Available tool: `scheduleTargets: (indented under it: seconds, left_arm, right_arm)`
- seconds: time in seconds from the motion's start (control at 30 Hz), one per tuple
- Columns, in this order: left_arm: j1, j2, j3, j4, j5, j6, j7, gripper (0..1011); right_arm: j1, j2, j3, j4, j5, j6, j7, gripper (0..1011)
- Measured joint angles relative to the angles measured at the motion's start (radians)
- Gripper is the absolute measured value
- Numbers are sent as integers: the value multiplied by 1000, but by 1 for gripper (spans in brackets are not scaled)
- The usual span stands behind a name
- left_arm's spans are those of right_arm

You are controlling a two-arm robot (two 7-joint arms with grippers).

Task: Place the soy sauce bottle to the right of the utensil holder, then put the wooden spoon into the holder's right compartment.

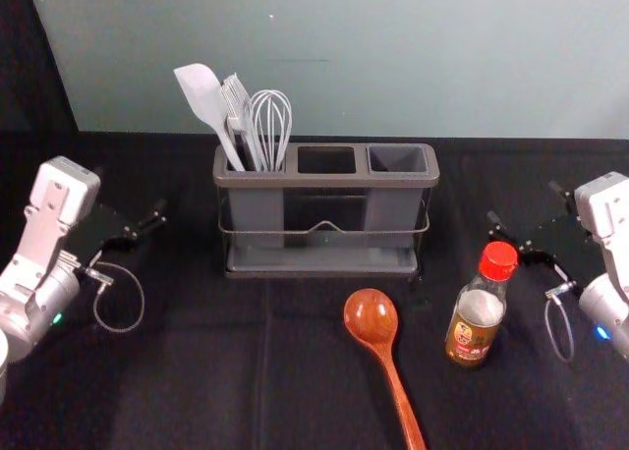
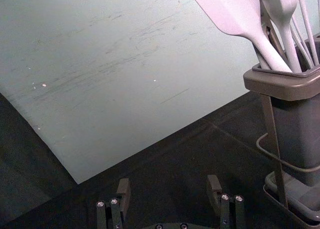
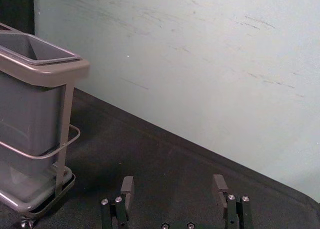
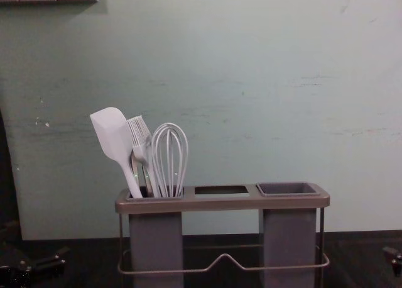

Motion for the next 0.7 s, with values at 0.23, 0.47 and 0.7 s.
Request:
scheduleTargets:
  seconds: [0.23, 0.47, 0.7]
  left_arm:
    - [0, 0, 0, 0, 0, 0, 0, 1005]
    - [0, 0, 0, 0, 0, 0, 0, 1005]
    - [0, 0, 0, 0, 0, 0, 0, 1005]
  right_arm:
    - [0, 0, 0, 0, 0, 0, 0, 1003]
    - [0, 0, 0, 0, 0, 0, 0, 1002]
    - [0, 0, 0, 0, 0, 0, 0, 1002]
